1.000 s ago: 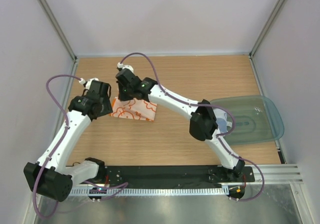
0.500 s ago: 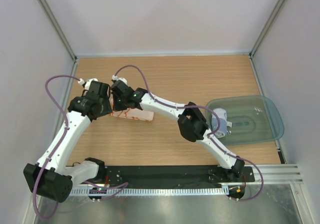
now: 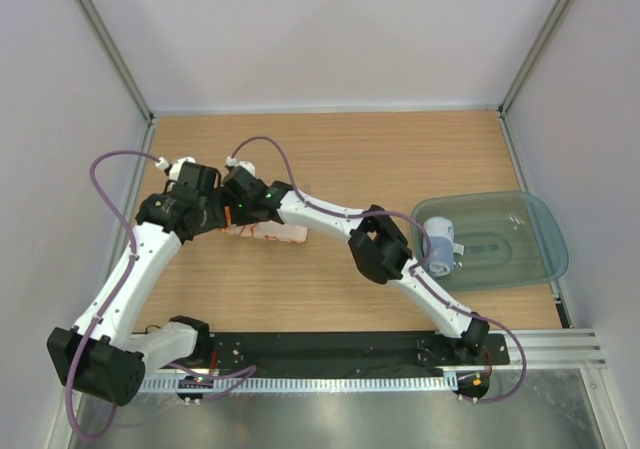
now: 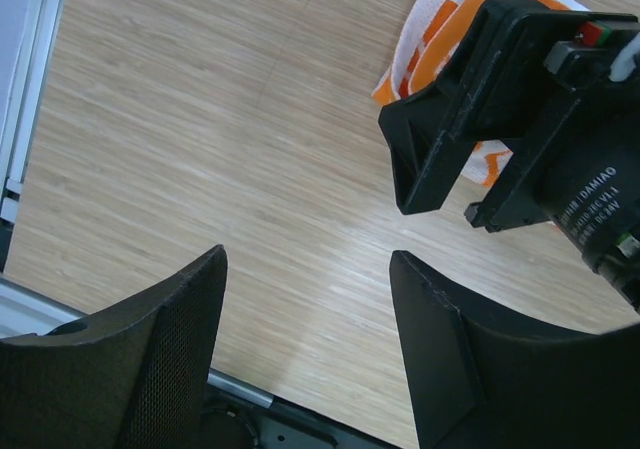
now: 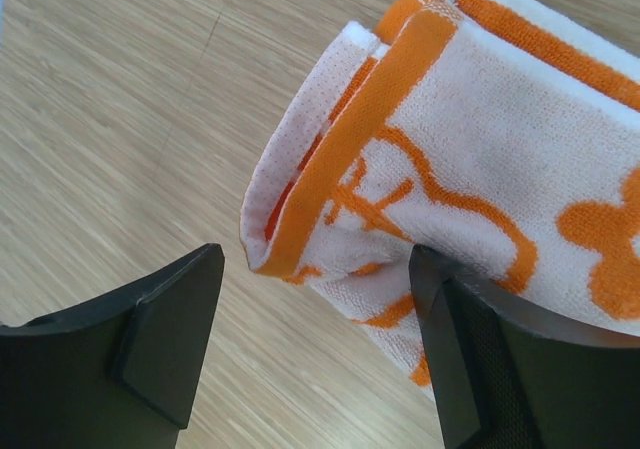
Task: Roll the towels
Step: Fold the towel
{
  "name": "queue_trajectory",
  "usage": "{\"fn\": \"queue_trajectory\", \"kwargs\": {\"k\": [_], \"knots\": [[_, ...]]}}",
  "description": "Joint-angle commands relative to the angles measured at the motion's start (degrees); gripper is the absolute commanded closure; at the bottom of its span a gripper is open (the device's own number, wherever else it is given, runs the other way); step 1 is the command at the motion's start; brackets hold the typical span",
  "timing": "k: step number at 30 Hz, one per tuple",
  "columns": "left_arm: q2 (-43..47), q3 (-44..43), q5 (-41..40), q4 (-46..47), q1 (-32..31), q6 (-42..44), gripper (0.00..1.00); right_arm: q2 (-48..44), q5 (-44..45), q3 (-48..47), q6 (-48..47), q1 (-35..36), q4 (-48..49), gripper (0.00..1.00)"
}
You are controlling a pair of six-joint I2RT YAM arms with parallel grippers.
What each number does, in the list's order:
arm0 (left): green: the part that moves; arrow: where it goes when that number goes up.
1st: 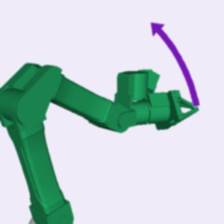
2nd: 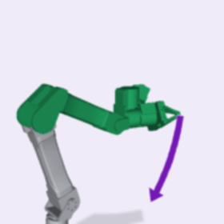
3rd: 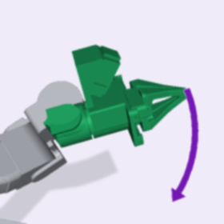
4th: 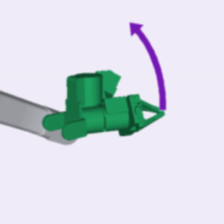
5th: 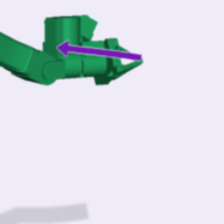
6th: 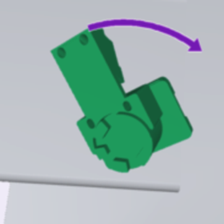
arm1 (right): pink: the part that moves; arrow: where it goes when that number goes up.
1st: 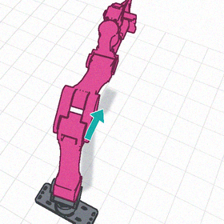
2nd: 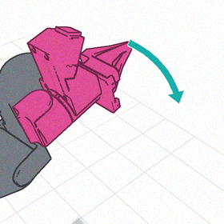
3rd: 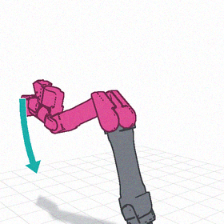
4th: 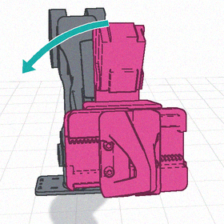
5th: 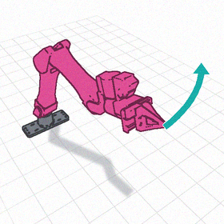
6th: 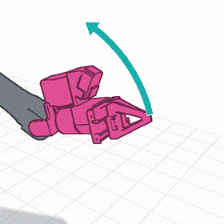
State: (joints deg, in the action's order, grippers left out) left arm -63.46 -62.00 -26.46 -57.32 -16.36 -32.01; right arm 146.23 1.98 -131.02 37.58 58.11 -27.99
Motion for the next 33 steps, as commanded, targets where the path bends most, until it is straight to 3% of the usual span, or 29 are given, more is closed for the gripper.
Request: {"fn": "queue_trajectory", "kwargs": {"k": [1, 7, 10, 12, 16, 19, 33], "knots": [[0.2, 0.3, -2.3, 0.4, 0.5, 0.3, 0.32, -10.6, 0.9, 1.4, -1.8, -0.4, 3.6, 0.17], [-0.3, 0.2, -3.0, -0.1, 0.5, -0.2, 0.32, -21.9, 5.7, 10.3, -3.7, -0.7, -1.7, 0.14], [-0.5, 0.2, -3.3, -0.1, 0.4, -0.2, 0.32, -29.8, 11.5, 24.6, -1.7, -1.6, -3.3, 0.14], [-0.7, 0.3, -3.3, -0.2, 0.4, -0.2, 0.32, -33.4, 14.8, 29.0, 0.8, -3.8, -7.9, 0.14], [-1.5, 0.2, -3.3, -0.2, 0.4, -0.2, 0.32, -38.5, 7.7, 45.2, 6.7, -9.3, -4.6, 0.22], [-1.7, 0.2, -3.2, -0.2, 0.5, -0.2, 0.32, -39.3, 1.9, 50.3, 7.8, -11.5, 0.6, 0.23], [-1.1, 0.2, -4.0, -0.2, 0.4, -0.4, 0.32, -31.8, -5.7, 49.3, 11.4, -11.6, 6.3, 0.28]]}}
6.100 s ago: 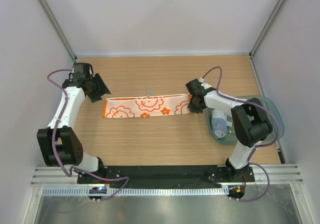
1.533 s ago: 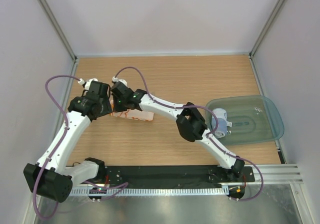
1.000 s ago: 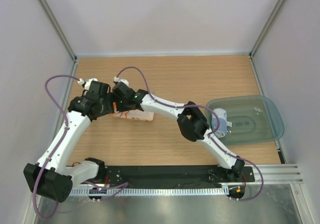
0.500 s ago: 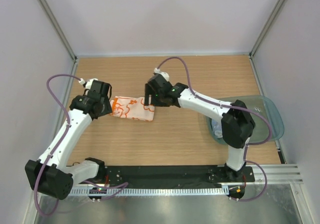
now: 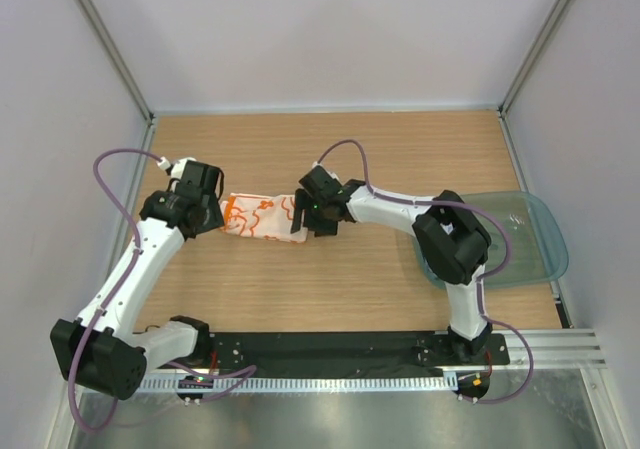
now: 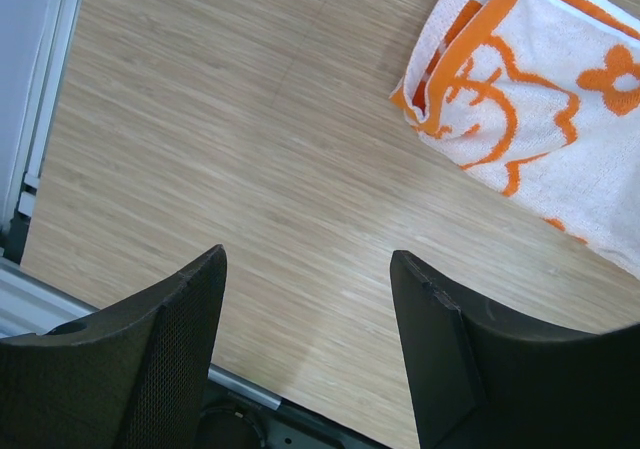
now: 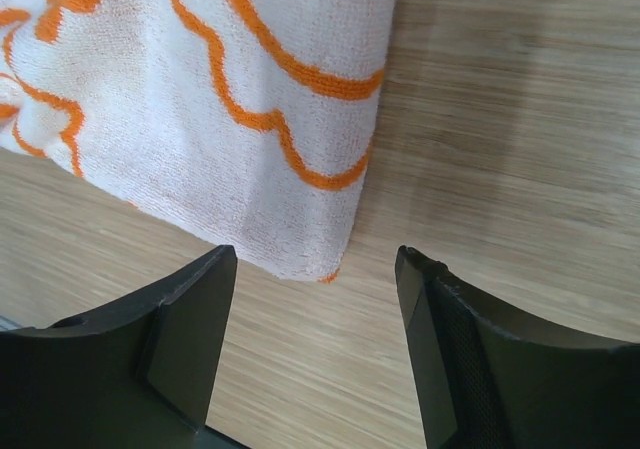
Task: Roll the towels
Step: Fold the towel
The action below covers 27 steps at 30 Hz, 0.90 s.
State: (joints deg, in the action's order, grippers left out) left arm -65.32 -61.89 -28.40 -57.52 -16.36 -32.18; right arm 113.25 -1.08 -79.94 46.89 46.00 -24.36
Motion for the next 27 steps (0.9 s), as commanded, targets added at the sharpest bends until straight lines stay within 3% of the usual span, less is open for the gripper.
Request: {"fn": "queue_trajectory", "kwargs": {"k": [1, 6, 7, 8, 14, 21, 27], "knots": [[0.7, 0.1, -2.1, 0.1, 0.5, -0.3, 0.32, 1.4, -2.7, -1.5, 2.2, 0.8, 2.7, 0.29], [0.6, 0.1, -2.2, 0.1, 0.4, -0.3, 0.32, 3.3, -3.9, -0.4, 3.2, 2.1, 4.4, 0.44], [0.6, 0.1, -2.3, 0.1, 0.5, -0.3, 0.32, 3.6, -4.1, 0.1, 3.2, 2.1, 4.4, 0.49], [0.5, 0.0, -2.4, 0.1, 0.5, -0.3, 0.32, 3.6, -4.3, 0.5, 3.2, 2.1, 5.1, 0.61], [0.4, -0.4, 0.4, 1.4, 0.5, 0.3, 0.35, -0.1, -3.0, 6.2, 1.4, 2.0, 5.2, 0.86], [-4.2, -0.7, 14.8, 8.8, 0.4, -0.7, 0.41, -11.1, -2.8, 19.7, -3.6, 2.0, 0.5, 0.93], [-13.2, -2.3, 19.6, 15.7, -4.5, -2.9, 0.49, -20.5, -2.5, 29.5, -6.9, 2.0, -4.1, 0.93]]}}
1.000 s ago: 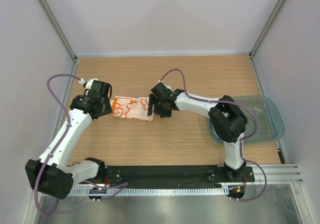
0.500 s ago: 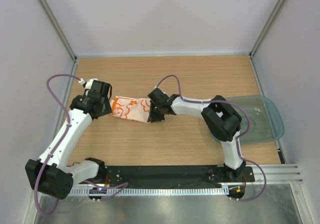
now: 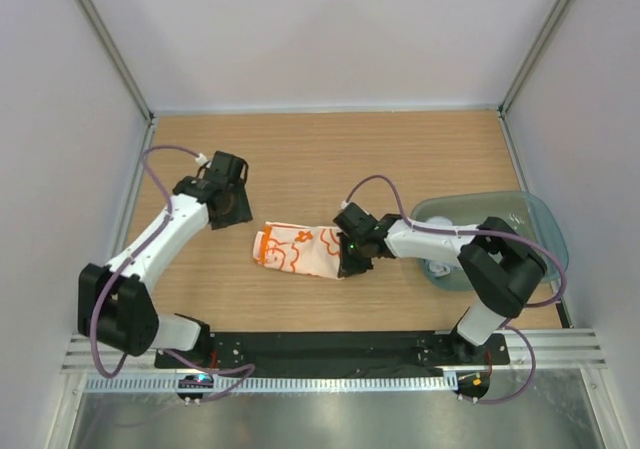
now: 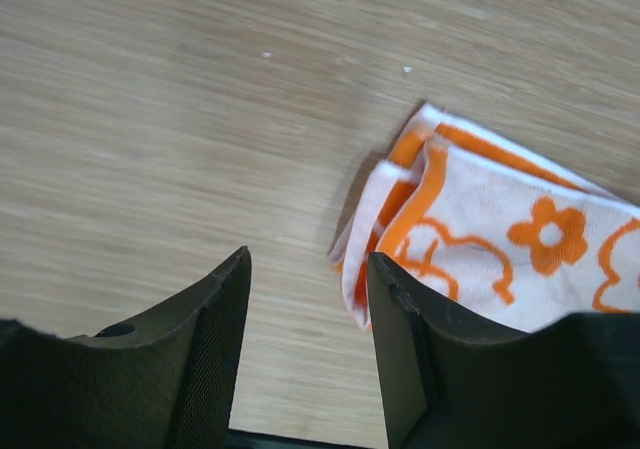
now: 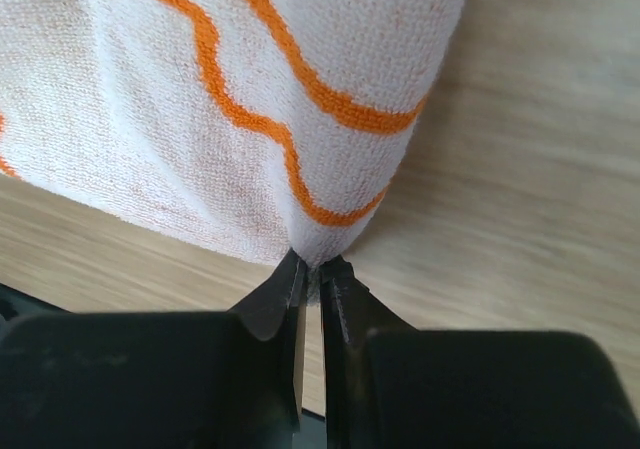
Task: Roll the towels
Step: Fold the towel
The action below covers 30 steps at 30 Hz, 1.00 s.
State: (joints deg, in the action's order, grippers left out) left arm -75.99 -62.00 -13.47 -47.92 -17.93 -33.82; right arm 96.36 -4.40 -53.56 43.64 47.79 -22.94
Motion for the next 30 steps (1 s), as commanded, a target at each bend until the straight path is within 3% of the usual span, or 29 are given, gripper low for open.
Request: {"fn": "queue_trajectory", "kwargs": {"k": [1, 7, 26, 29, 30], "knots": [[-4.6, -2.5, 4.1, 7.7, -6.3, -1.2, 0.49, -4.4, 0.6, 4.9, -4.3, 0.2, -5.9, 0.93], [-11.5, -1.8, 6.3, 13.5, -12.6, -2.7, 0.50, -5.3, -1.1, 8.2, -5.1, -0.1, -5.2, 0.93], [-16.6, 6.7, 6.4, 20.1, -12.7, -4.0, 0.57, -2.3, -2.6, 8.6, -5.8, -0.1, -3.3, 0.94], [-17.7, 6.6, 6.4, 20.8, -12.7, -3.9, 0.66, -2.3, -2.6, 8.8, -5.8, -0.1, -3.4, 0.94], [-18.1, 6.3, 6.3, 20.8, -12.7, -3.8, 0.74, -2.4, -2.6, 9.0, -5.8, -0.1, -3.4, 0.94]]}}
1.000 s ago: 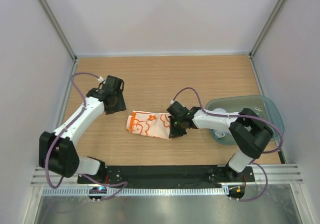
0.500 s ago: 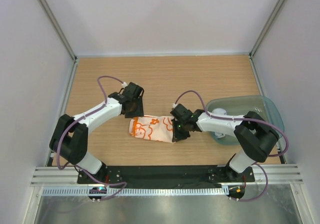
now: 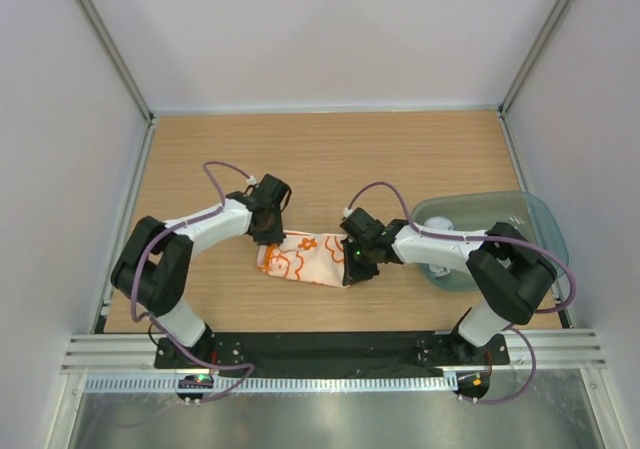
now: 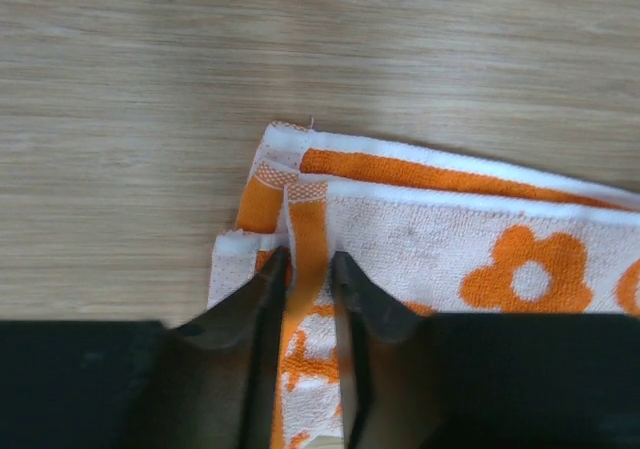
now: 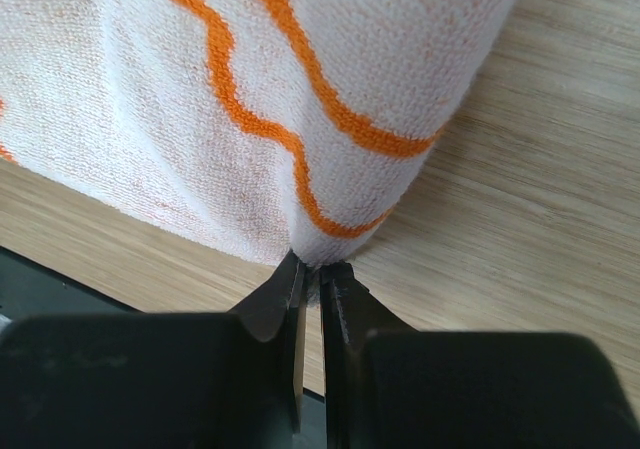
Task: Roll the towels
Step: Fold the towel
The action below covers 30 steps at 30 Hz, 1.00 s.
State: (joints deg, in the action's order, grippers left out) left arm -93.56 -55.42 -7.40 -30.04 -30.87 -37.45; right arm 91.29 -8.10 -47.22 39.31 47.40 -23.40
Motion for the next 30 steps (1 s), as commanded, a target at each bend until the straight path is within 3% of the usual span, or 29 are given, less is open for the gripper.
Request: {"fn": "queue_trajectory", "kwargs": {"k": [1, 5, 19, 25, 30], "knots": [[-0.6, -0.5, 0.0, 2.9, 0.2, -0.1, 0.81, 2.7, 1.1, 2.7, -1.4, 0.3, -3.0, 0.94], [0.6, -2.1, -2.0, 2.3, 0.2, 0.5, 0.95, 2.3, 1.1, 3.4, -1.3, 0.3, -3.0, 0.94], [4.2, -0.8, -8.1, 5.1, 0.6, 1.5, 0.96, 2.6, 1.1, 3.0, -0.9, 0.3, -3.6, 0.93], [2.0, 0.7, -11.0, 4.4, 1.9, 0.0, 0.82, 2.7, 1.2, 2.7, -0.6, 0.3, -3.9, 0.83], [1.2, 1.1, -12.1, 3.9, 2.3, -0.3, 0.62, 2.4, 1.4, 2.2, -0.5, 0.3, -4.6, 0.56]]}}
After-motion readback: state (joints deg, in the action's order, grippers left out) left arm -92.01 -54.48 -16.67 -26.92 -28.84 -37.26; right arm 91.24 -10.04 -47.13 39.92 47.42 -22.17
